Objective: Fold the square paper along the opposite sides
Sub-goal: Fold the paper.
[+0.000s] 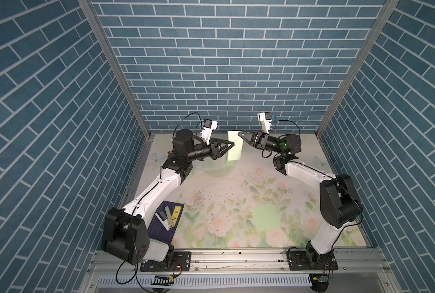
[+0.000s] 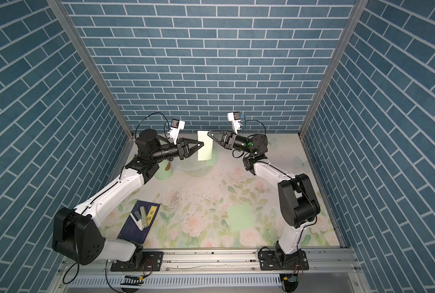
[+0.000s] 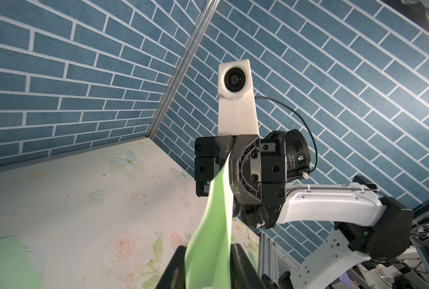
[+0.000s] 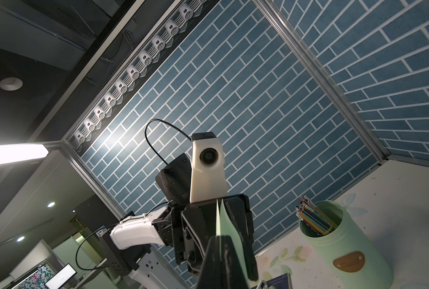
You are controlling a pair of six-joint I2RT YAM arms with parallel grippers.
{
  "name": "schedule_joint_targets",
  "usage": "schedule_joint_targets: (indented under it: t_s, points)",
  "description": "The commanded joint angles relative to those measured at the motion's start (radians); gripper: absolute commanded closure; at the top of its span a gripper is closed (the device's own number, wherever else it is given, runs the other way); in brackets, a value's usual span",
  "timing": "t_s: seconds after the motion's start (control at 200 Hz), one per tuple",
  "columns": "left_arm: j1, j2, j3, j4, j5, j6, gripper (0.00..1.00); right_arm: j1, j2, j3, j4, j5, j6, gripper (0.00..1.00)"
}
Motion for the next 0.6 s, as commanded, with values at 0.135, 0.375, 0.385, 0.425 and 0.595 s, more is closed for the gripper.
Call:
schedule_joint_targets:
  t_s: [0.135, 0.375, 0.385, 0.425, 0.595]
  points:
    - [-0.004, 0.008, 0.015, 0.035, 0.015, 0.011, 1.00, 0.002, 0.008, 0.011, 0.044, 0.003, 0.015, 1.00]
    - [-0.003, 0.006, 0.037, -0.159, -0.001, 0.071, 1.00, -0.010, -0.004, -0.009, 0.053, -0.018, -0.001, 0.60]
    - [-0.003, 0.009, 0.040, -0.179, -0.004, 0.080, 1.00, -0.011, -0.009, -0.016, 0.053, -0.020, -0.006, 0.57]
    - [-0.003, 0.019, 0.052, -0.278, -0.017, 0.119, 1.00, -0.019, -0.034, -0.055, 0.048, -0.020, -0.034, 0.51]
    - [-0.005, 0.126, 0.021, -0.645, -0.150, 0.269, 1.00, -0.011, -0.291, -0.324, -0.437, 0.165, -0.584, 0.52]
